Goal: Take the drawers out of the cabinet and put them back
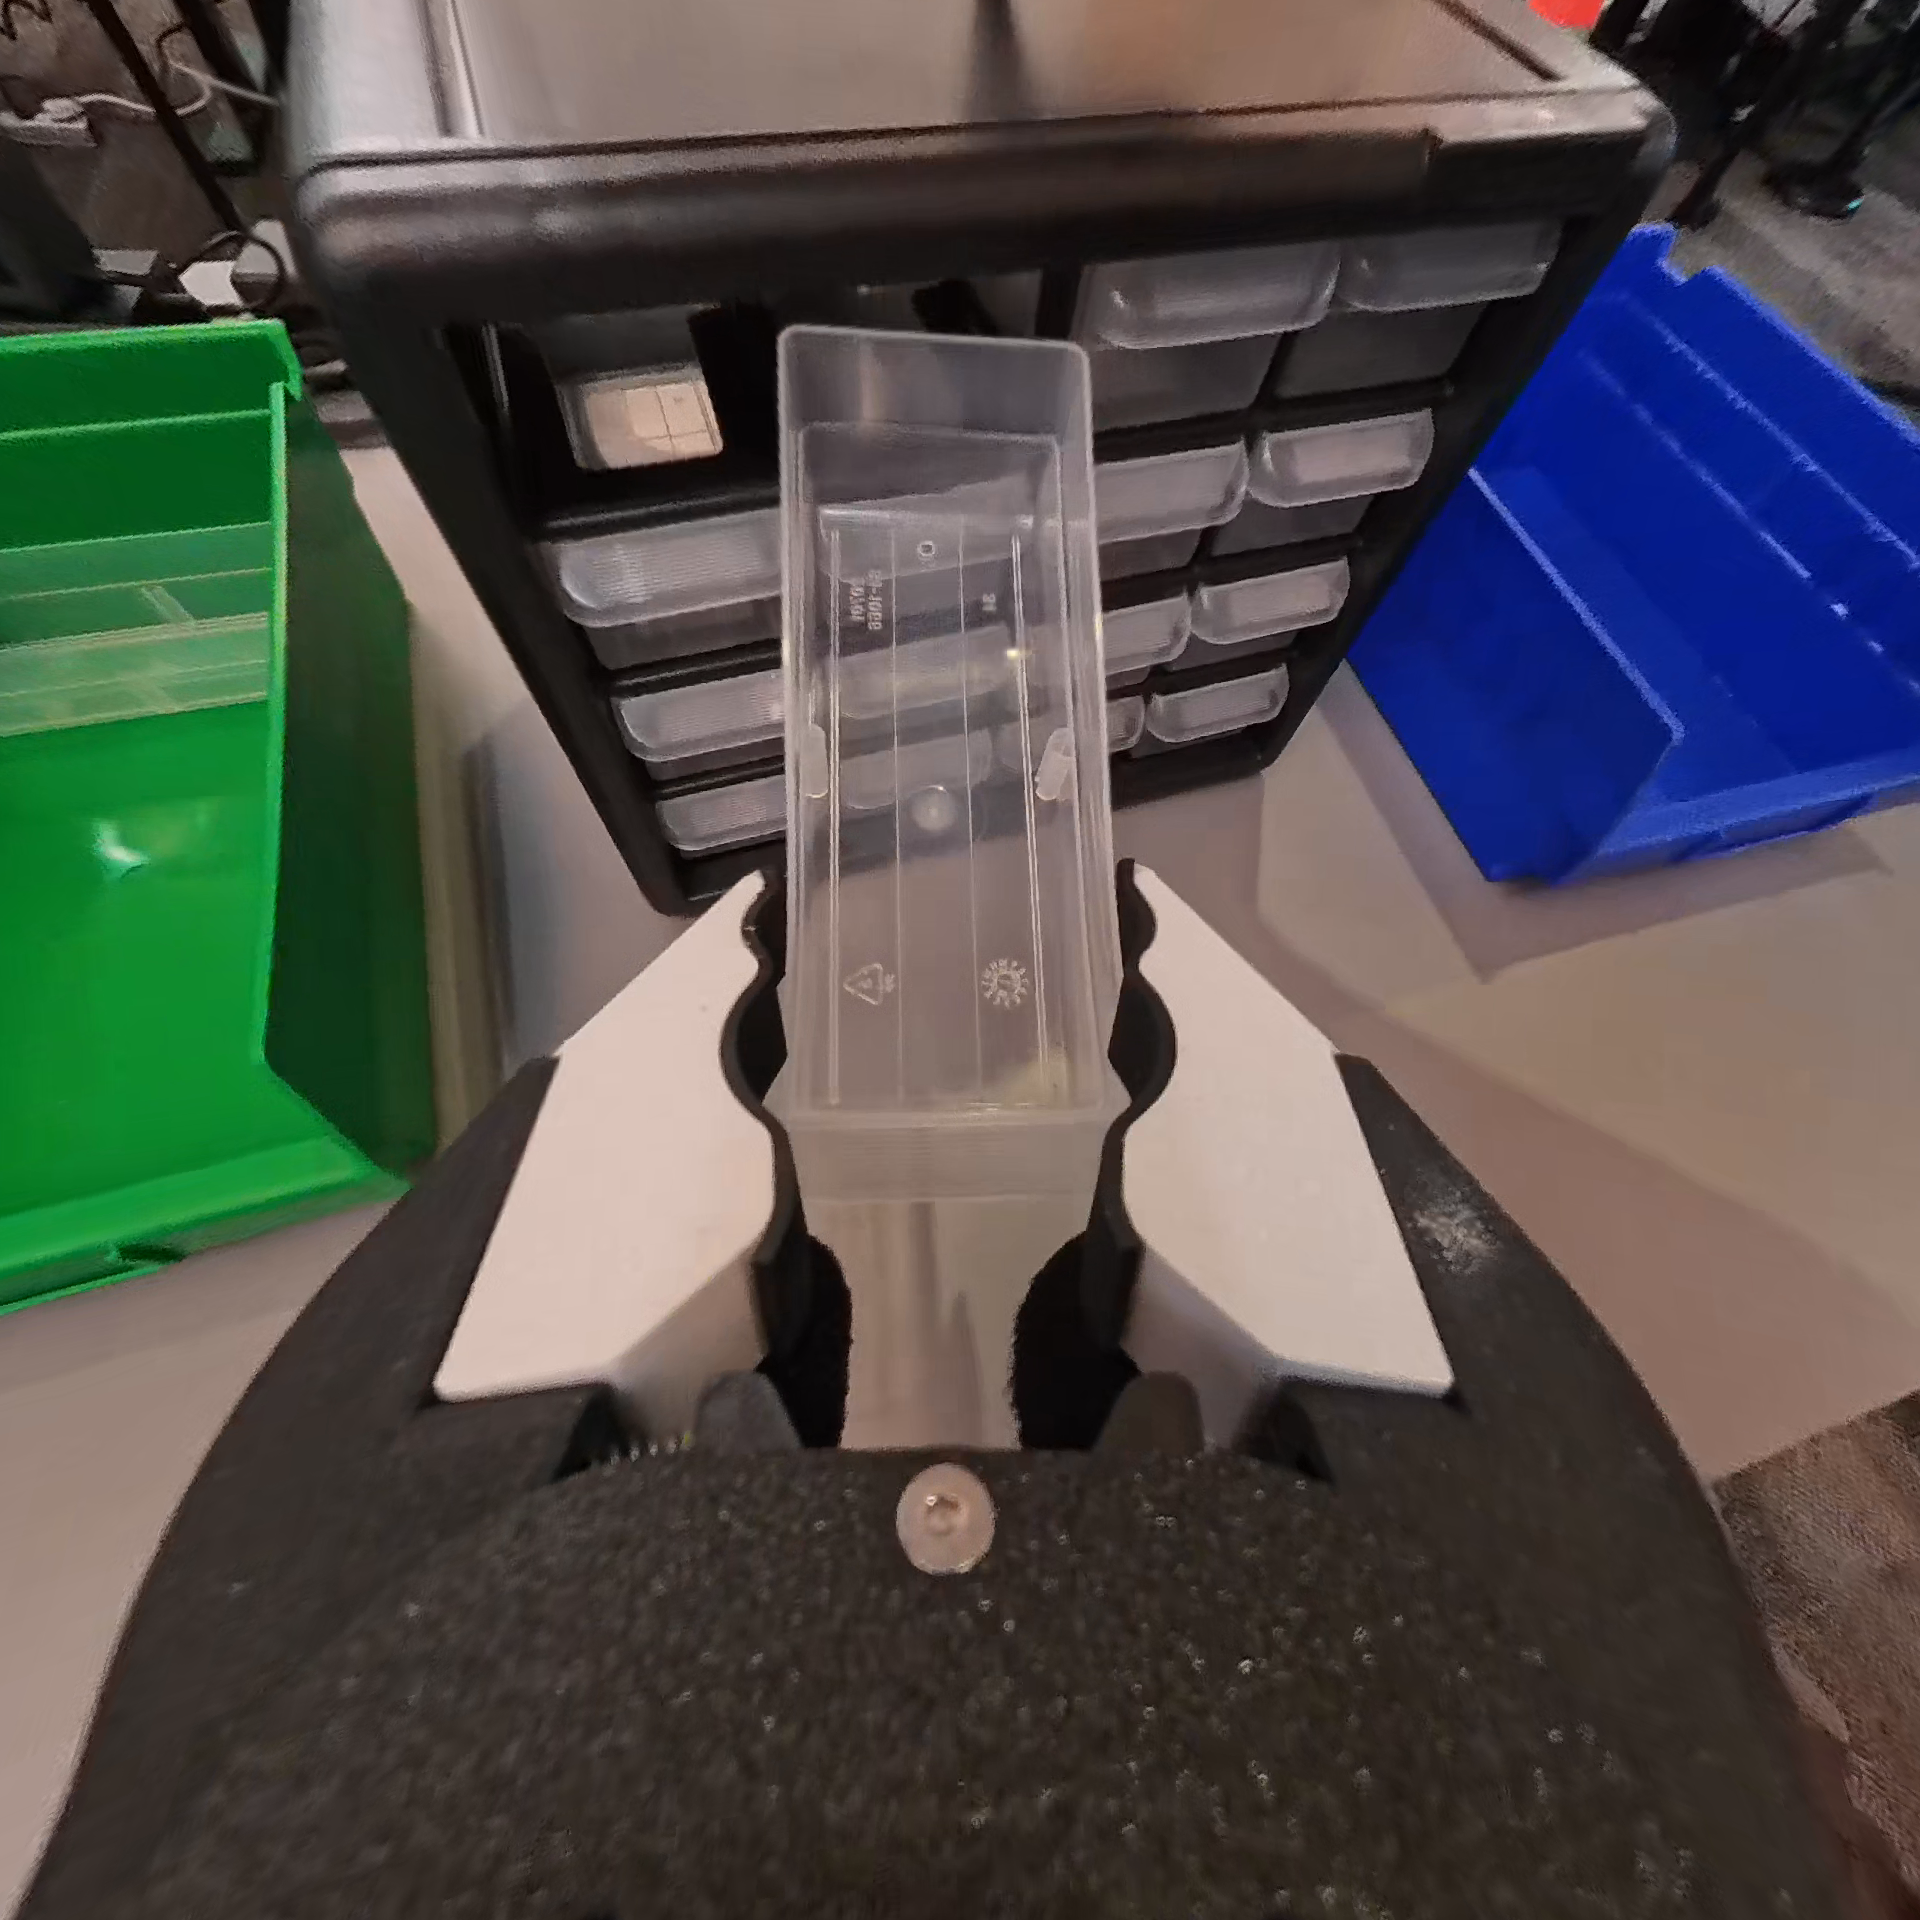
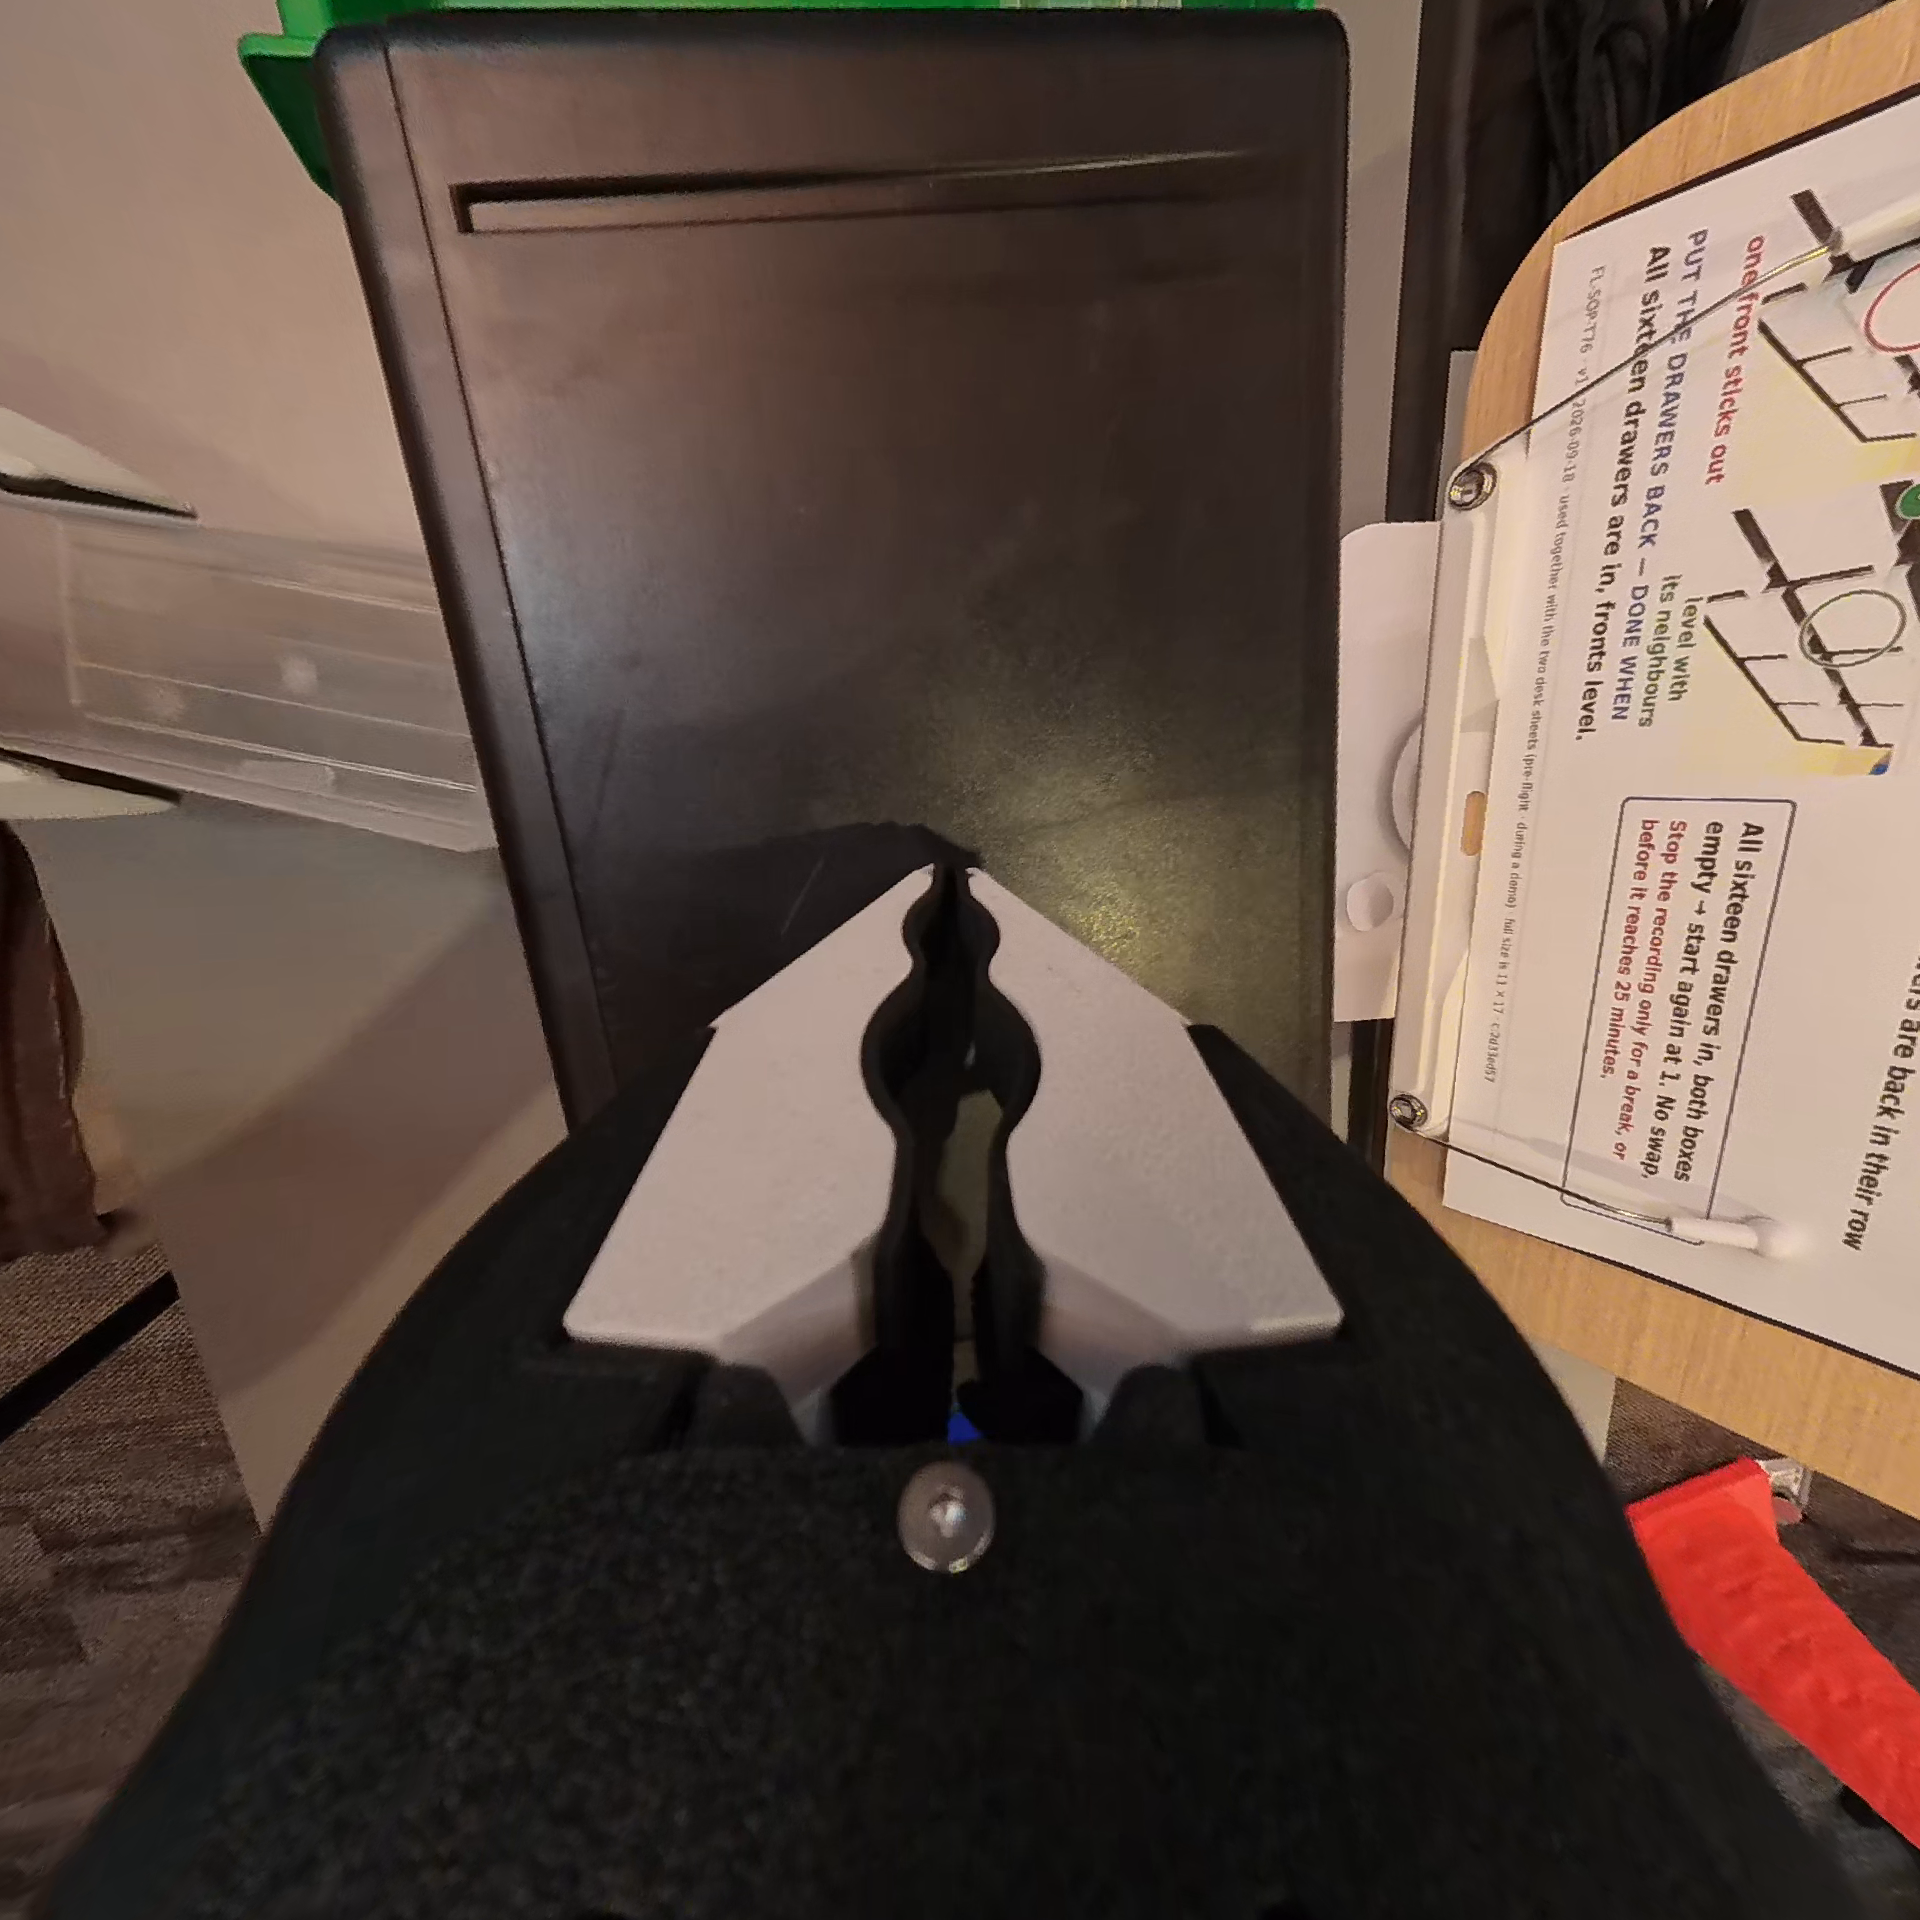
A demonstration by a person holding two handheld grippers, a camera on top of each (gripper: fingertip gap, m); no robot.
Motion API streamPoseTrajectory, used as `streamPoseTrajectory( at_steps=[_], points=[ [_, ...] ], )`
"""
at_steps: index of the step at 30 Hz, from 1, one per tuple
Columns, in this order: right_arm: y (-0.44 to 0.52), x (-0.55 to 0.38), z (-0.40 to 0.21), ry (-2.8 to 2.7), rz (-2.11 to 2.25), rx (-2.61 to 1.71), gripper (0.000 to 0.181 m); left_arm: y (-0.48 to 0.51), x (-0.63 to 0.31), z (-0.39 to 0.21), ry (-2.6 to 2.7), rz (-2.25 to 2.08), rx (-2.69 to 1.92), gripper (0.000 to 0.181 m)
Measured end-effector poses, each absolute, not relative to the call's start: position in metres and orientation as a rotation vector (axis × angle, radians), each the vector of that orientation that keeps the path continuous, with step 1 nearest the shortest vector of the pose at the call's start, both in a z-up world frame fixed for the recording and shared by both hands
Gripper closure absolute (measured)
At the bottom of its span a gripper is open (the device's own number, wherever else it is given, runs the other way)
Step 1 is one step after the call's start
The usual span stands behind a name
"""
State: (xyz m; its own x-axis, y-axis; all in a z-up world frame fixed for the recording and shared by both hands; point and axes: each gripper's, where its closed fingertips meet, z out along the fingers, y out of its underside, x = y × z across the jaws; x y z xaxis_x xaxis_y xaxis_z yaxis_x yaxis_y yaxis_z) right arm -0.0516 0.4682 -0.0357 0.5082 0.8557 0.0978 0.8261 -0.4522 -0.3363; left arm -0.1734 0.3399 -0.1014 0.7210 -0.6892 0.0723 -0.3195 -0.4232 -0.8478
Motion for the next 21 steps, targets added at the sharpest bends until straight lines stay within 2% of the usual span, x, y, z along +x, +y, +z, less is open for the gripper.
streamPoseTrajectory(
  at_steps=[21],
  points=[
    [0.469, -0.050, -0.035, -1.330, 0.011, -2.454, 0.181, 0.345, -0.147, -0.097, 0.557, -0.396, -2.159, 0.121]
  ],
)
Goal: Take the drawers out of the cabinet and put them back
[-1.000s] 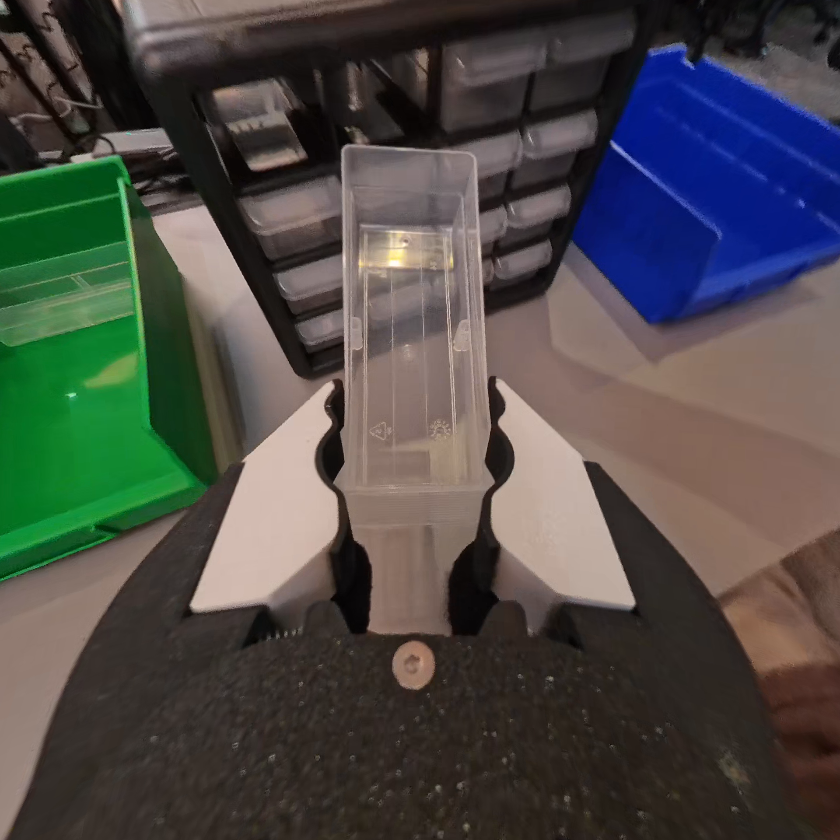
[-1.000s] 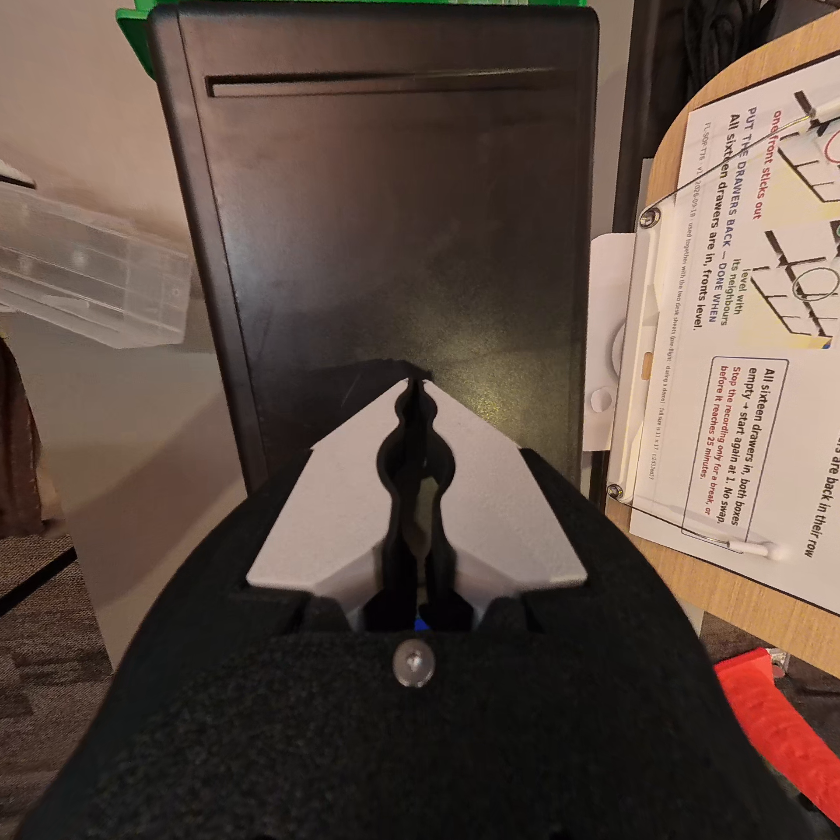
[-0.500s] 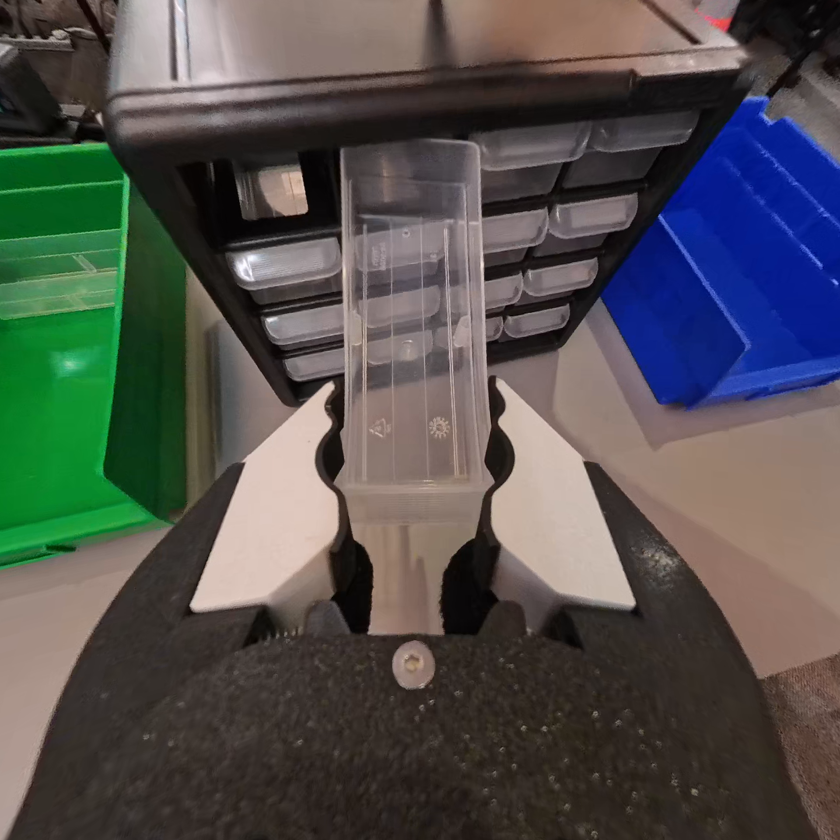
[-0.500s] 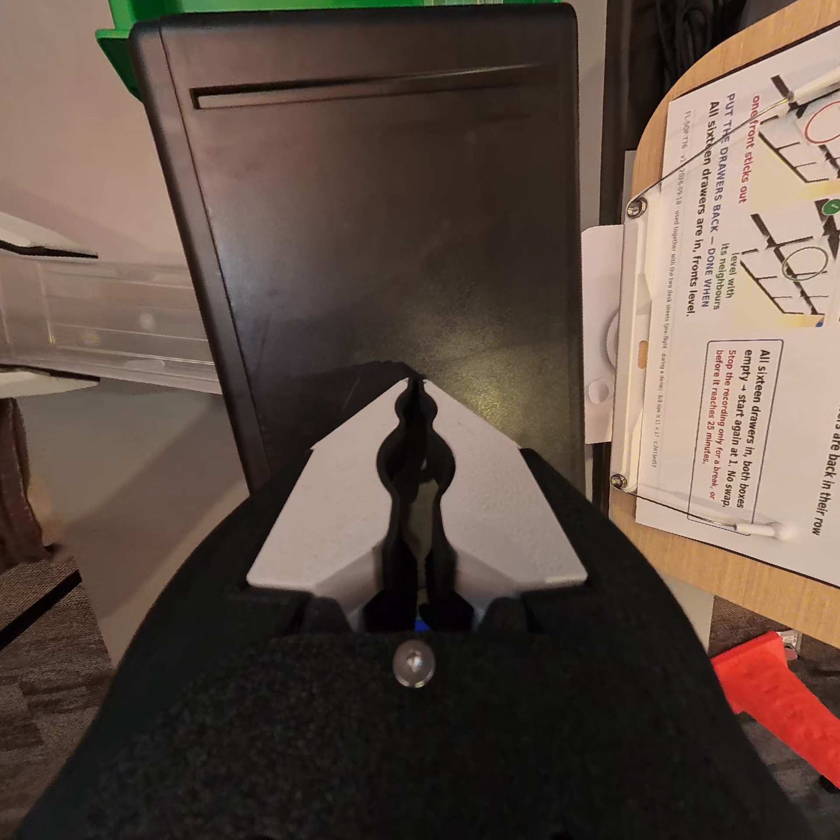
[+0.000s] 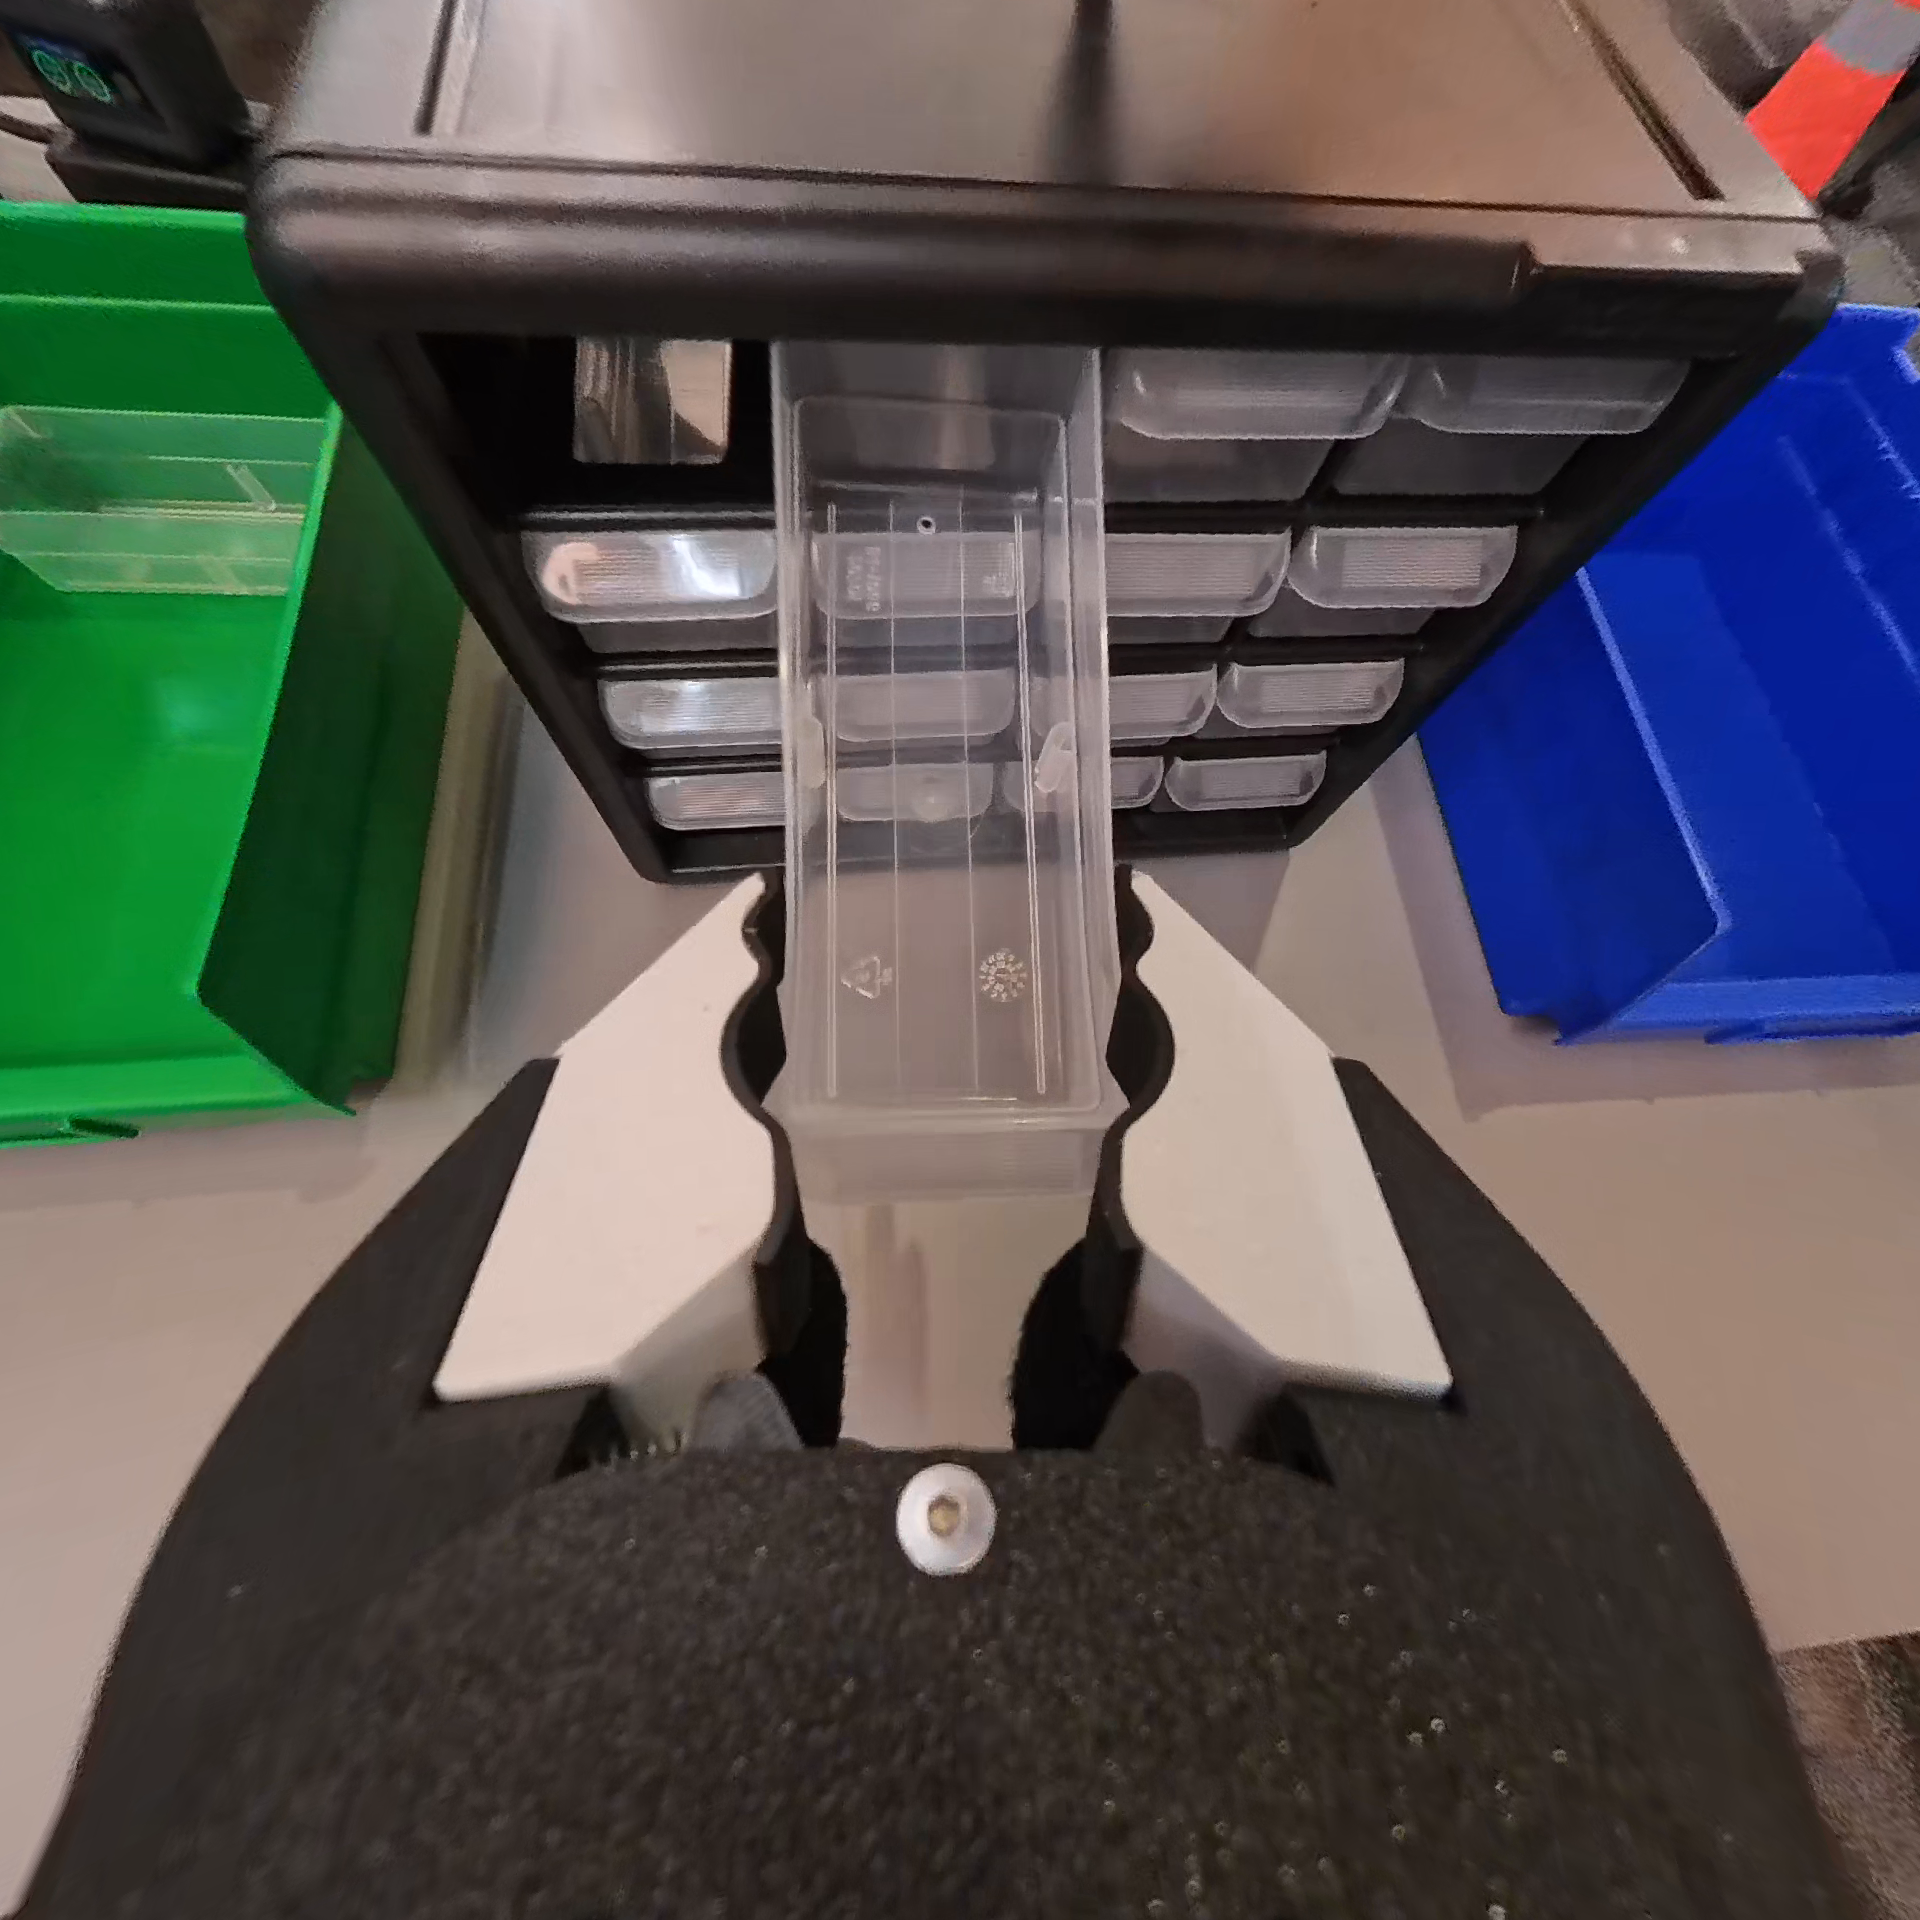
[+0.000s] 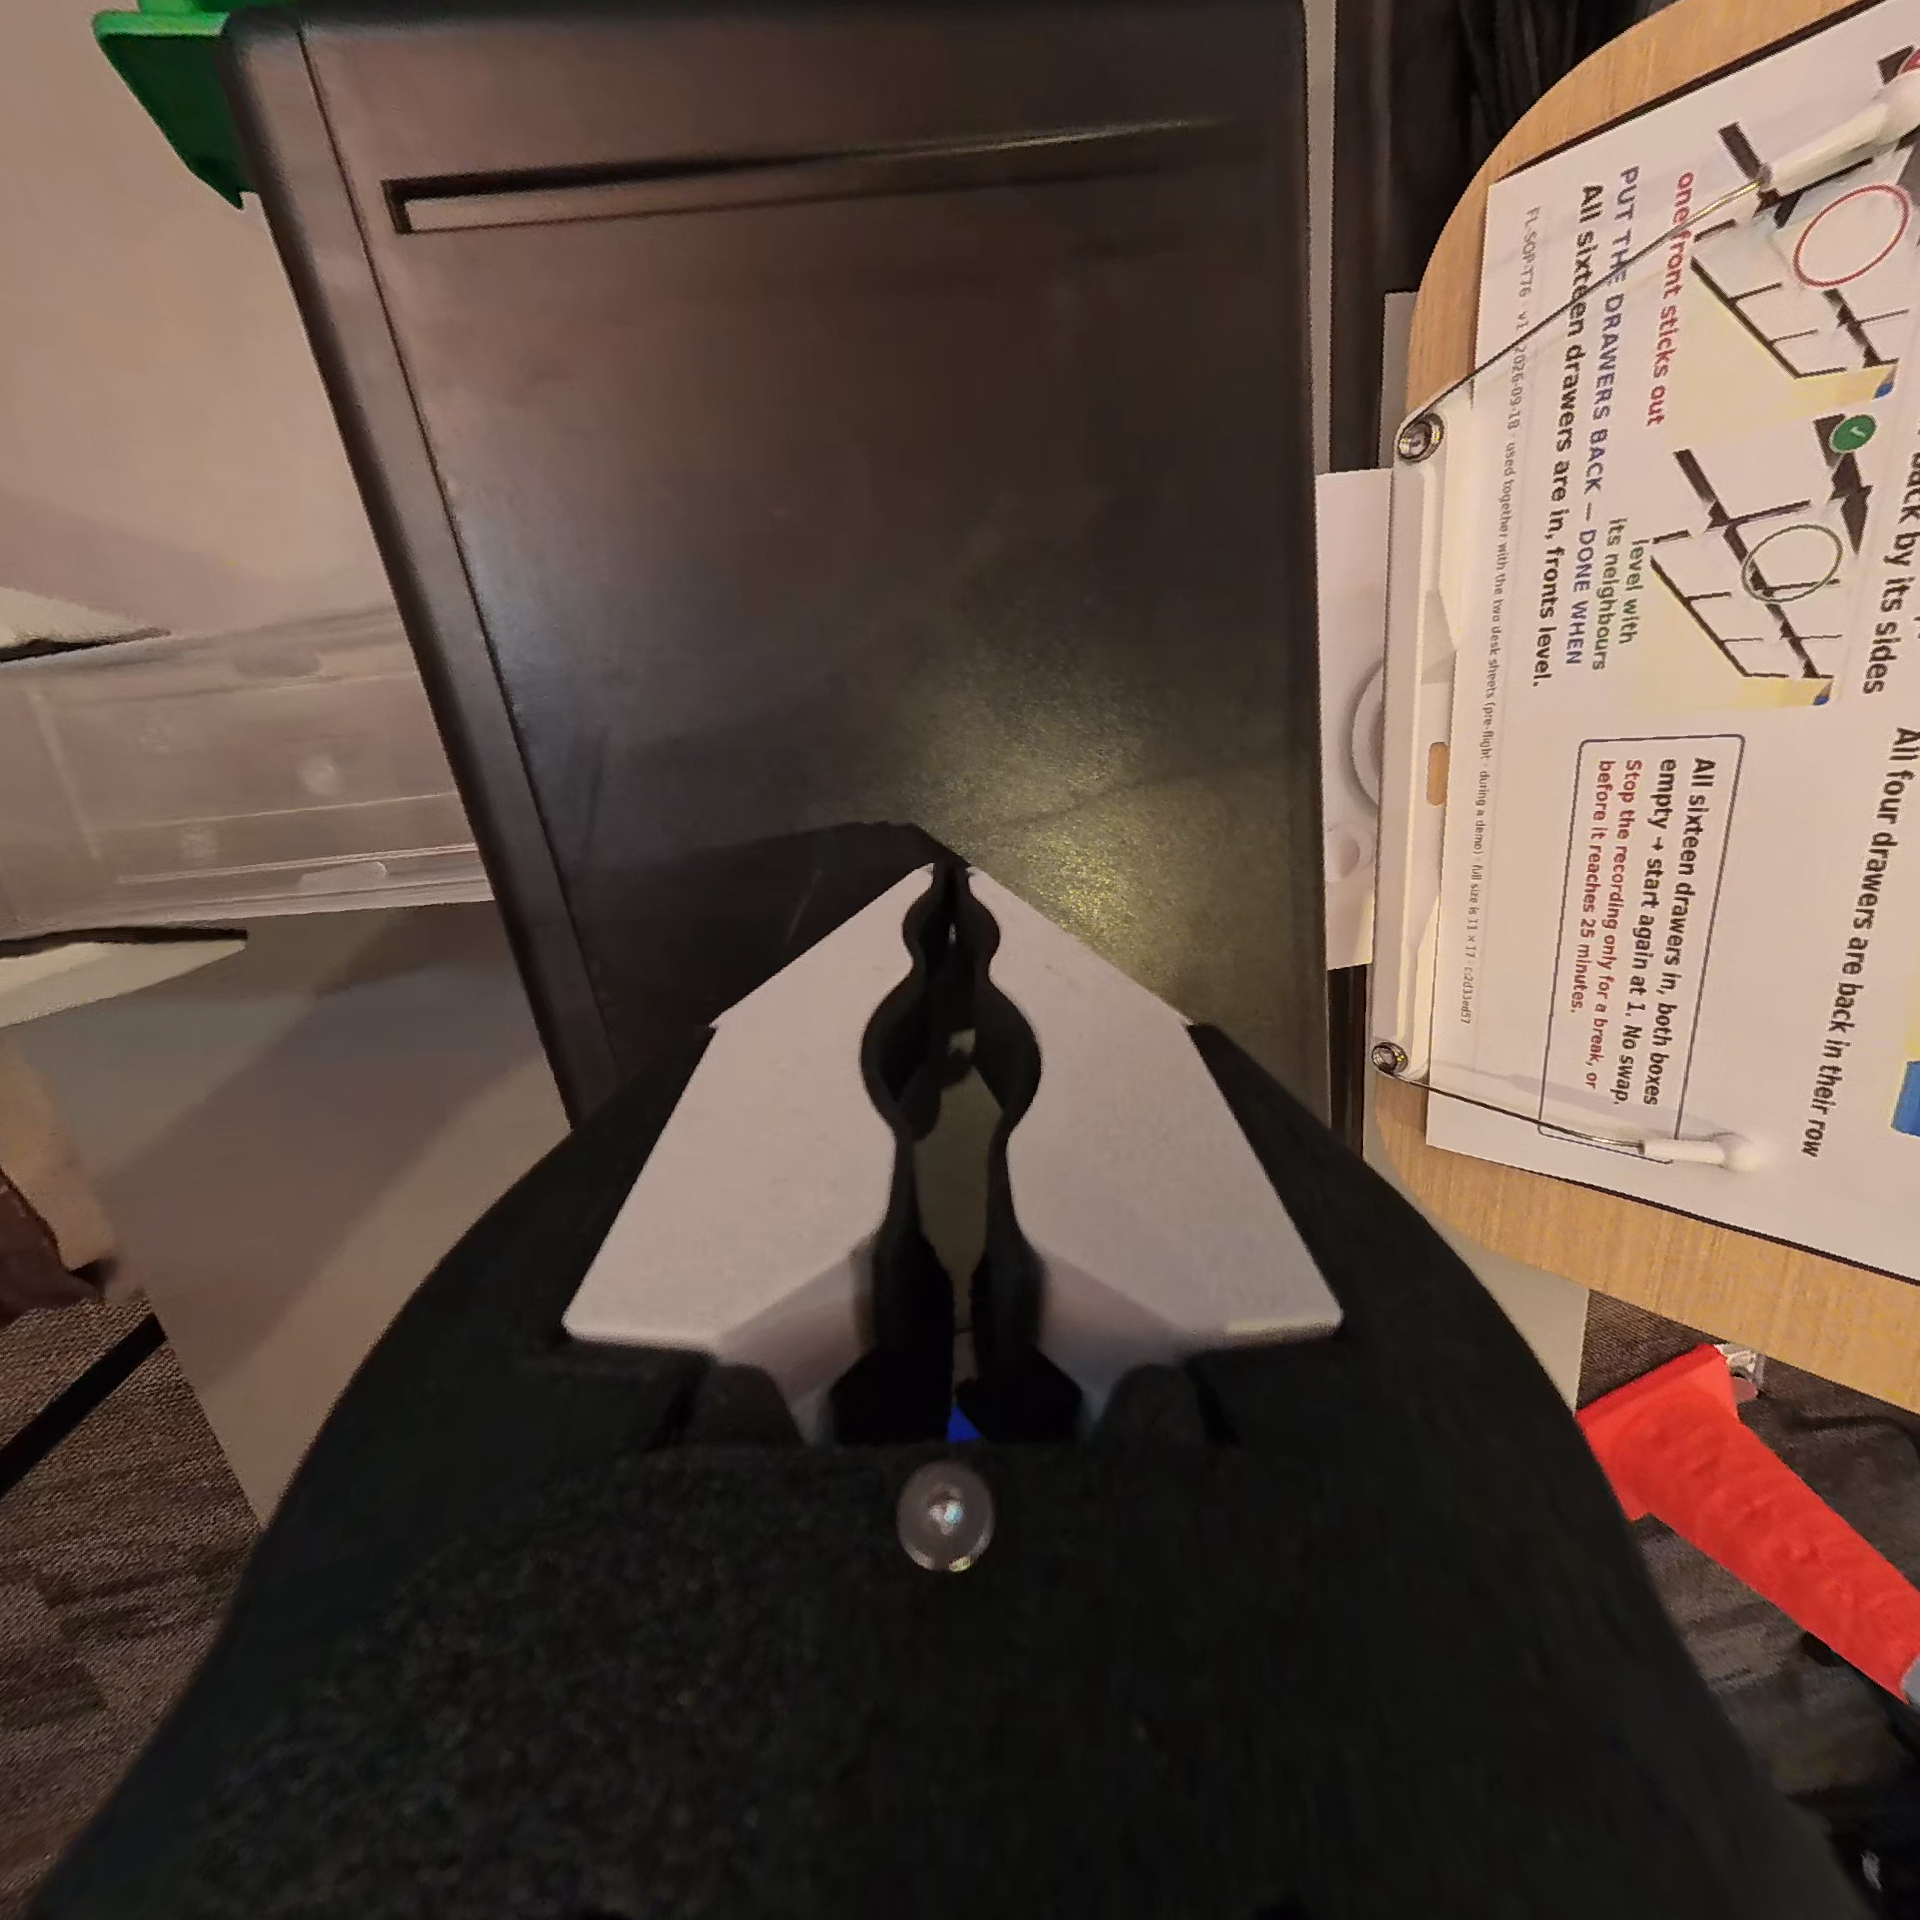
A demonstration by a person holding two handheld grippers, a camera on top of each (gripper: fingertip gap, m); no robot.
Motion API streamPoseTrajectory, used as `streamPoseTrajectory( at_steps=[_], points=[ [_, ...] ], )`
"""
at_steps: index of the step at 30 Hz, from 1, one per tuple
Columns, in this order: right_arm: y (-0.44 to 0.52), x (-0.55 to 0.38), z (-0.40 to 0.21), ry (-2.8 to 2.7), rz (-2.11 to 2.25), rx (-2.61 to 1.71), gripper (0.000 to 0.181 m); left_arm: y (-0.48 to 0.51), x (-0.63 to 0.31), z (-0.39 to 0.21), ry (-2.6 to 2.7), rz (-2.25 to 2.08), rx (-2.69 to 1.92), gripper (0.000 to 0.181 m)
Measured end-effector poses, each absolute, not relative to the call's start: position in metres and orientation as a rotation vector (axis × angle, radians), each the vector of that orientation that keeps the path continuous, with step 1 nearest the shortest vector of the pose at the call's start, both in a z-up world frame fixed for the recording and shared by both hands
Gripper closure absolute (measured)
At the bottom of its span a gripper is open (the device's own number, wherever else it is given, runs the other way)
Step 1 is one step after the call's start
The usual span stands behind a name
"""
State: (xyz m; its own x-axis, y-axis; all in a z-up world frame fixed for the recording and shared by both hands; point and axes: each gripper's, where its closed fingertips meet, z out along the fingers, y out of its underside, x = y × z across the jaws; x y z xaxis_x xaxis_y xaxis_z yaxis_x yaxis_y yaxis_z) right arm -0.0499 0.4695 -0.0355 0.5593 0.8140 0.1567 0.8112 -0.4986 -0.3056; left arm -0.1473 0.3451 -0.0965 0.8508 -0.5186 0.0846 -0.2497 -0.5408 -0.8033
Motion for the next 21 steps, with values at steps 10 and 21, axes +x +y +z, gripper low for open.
streamPoseTrajectory(
  at_steps=[10, 21],
  points=[
    [0.4717, -0.0488, -0.0355, -1.299, 0.056, -2.447, 0.181, 0.3457, -0.1461, -0.0932, 0.554, -0.332, -2.258, 0.121],
    [0.4723, -0.0485, -0.0355, -1.307, 0.057, -2.446, 0.181, 0.3458, -0.1481, -0.0911, 0.604, -0.340, -2.305, 0.121]
  ],
)
